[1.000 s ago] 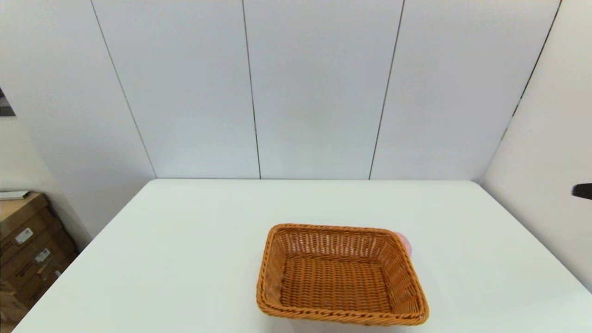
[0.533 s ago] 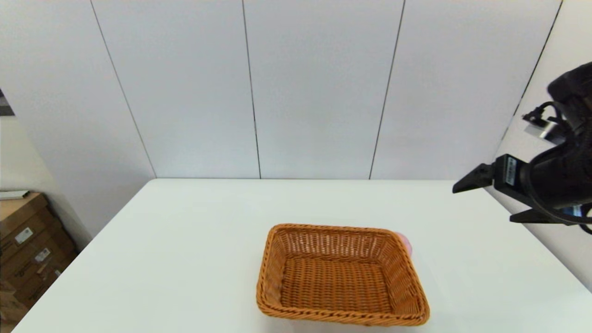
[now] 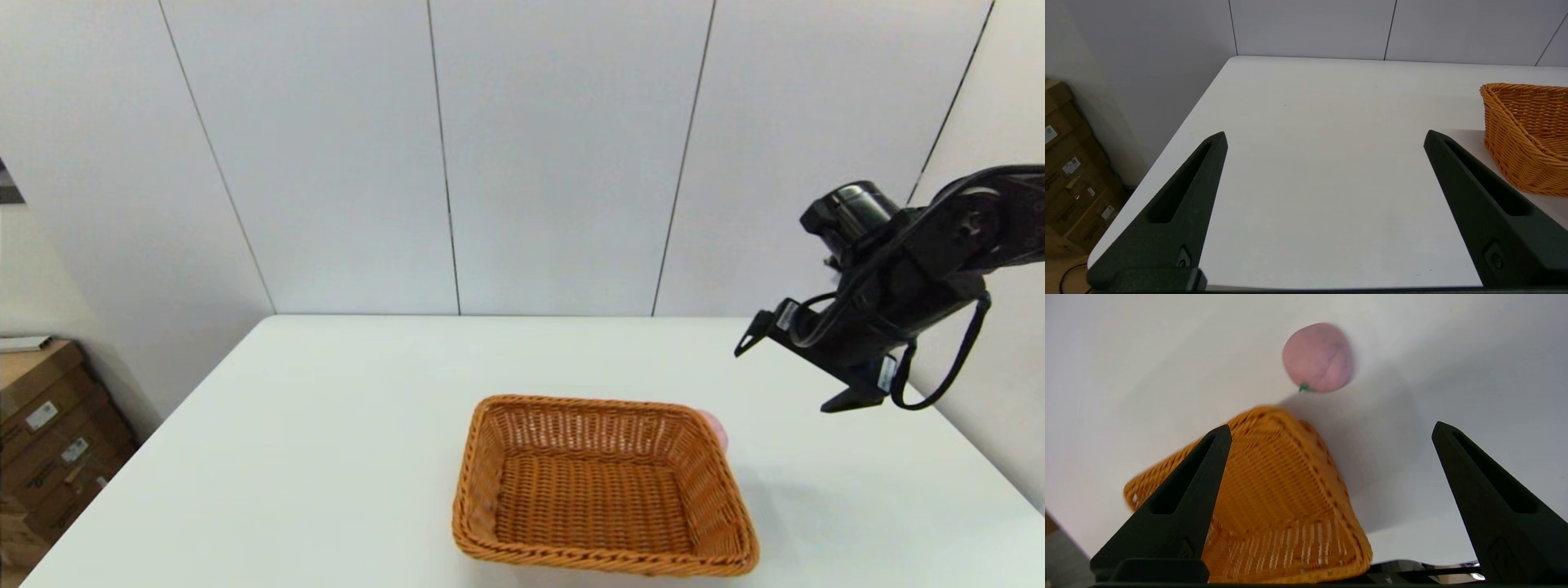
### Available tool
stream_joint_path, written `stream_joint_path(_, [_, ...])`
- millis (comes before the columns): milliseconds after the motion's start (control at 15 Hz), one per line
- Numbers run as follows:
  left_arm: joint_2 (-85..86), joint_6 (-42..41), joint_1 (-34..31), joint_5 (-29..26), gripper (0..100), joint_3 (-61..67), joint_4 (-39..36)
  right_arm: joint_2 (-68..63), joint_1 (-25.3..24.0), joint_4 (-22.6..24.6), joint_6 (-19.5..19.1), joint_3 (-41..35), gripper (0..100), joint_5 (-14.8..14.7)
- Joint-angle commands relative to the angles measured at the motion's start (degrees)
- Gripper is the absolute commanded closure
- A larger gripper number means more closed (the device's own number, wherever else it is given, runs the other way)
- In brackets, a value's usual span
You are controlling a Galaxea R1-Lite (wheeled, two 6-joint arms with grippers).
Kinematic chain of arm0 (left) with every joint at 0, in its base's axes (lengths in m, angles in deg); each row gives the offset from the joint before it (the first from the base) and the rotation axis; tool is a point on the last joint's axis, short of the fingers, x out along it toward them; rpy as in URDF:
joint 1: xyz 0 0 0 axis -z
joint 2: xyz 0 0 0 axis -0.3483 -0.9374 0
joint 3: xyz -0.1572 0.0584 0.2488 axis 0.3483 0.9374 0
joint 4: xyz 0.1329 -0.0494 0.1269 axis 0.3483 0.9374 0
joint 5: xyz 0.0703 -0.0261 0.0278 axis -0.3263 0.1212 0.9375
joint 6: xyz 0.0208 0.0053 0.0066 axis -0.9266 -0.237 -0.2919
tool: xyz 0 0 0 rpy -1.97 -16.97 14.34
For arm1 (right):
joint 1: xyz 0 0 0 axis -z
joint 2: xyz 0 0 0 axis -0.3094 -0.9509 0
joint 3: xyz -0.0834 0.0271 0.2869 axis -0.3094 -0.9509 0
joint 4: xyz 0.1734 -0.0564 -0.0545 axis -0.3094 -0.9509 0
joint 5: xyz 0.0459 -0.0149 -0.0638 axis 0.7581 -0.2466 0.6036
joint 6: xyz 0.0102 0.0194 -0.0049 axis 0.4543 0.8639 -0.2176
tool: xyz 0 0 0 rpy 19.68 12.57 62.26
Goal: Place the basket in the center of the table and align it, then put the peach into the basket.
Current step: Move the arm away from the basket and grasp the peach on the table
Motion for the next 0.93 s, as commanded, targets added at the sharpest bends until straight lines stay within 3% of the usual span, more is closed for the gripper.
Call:
stream_joint_path(67, [0.01, 0.12, 0.00, 0.08, 0, 0.00, 0.02, -6.83, -1.46, -0.32, 1.19, 1.40, 0, -3.13])
stream_joint_path(467, [0.01, 0.12, 0.00, 0.08, 0, 0.00, 0.02, -10.87, -5.51, -1.11, 3.39, 2.46, 0, -3.65])
stream_joint_path(933, [0.01, 0.04, 0.00, 0.08, 0, 0.00, 0.02, -17.02, -7.88, -3.22, 6.20, 9.22, 0, -5.50])
